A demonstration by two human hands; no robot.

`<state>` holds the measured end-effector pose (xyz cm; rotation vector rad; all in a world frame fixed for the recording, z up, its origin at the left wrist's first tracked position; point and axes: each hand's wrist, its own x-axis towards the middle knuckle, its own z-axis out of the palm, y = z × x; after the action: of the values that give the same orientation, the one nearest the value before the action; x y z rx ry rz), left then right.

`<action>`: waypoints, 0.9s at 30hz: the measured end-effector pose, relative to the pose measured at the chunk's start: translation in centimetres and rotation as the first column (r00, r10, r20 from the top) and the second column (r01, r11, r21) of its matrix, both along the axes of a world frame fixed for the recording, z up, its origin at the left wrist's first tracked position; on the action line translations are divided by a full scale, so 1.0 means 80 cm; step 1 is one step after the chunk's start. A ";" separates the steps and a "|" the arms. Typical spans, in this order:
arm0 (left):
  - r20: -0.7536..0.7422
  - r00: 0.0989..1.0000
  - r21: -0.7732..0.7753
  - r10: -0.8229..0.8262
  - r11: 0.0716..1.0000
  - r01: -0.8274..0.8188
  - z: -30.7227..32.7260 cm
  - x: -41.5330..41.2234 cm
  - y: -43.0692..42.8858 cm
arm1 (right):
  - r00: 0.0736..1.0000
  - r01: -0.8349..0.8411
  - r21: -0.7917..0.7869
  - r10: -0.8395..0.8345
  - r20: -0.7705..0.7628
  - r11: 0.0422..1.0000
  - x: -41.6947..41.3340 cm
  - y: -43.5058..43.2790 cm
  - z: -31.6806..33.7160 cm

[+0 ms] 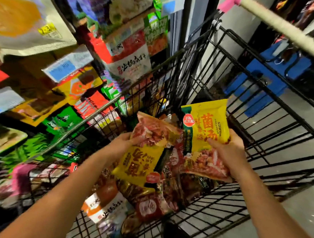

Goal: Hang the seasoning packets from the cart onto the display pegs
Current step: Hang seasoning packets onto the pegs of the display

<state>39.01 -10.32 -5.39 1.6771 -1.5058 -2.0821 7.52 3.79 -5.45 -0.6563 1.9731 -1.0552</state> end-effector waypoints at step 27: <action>0.304 0.586 0.362 0.751 0.478 -0.800 -0.283 -0.066 0.118 | 0.905 0.185 0.017 -0.164 -0.392 0.983 -0.011 -0.005 -0.022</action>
<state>33.73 -0.90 -28.06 2.0721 -0.0402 -1.8450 6.67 3.38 -7.24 -0.7119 2.4359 -1.0306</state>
